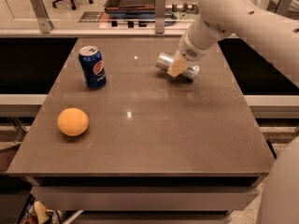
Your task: Knock redbull can over
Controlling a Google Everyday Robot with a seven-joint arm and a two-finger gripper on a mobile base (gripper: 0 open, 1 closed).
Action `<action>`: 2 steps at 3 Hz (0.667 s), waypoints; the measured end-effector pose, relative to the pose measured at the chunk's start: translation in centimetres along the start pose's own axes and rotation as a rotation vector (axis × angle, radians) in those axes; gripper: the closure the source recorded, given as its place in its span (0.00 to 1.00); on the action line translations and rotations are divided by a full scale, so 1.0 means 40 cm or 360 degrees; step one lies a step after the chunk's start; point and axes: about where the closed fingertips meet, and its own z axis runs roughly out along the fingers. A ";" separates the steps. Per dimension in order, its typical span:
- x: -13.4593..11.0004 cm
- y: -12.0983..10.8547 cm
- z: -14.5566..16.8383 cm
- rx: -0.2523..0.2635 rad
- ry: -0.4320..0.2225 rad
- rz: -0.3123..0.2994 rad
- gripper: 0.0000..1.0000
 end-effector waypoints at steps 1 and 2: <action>0.008 0.030 0.055 -0.0050 0.0060 -0.0037 1.00; -0.001 0.024 0.038 -0.0050 0.0060 -0.0037 1.00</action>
Offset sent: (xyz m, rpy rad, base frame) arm -0.0085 0.0346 -0.0719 -0.0184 0.1127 0.0946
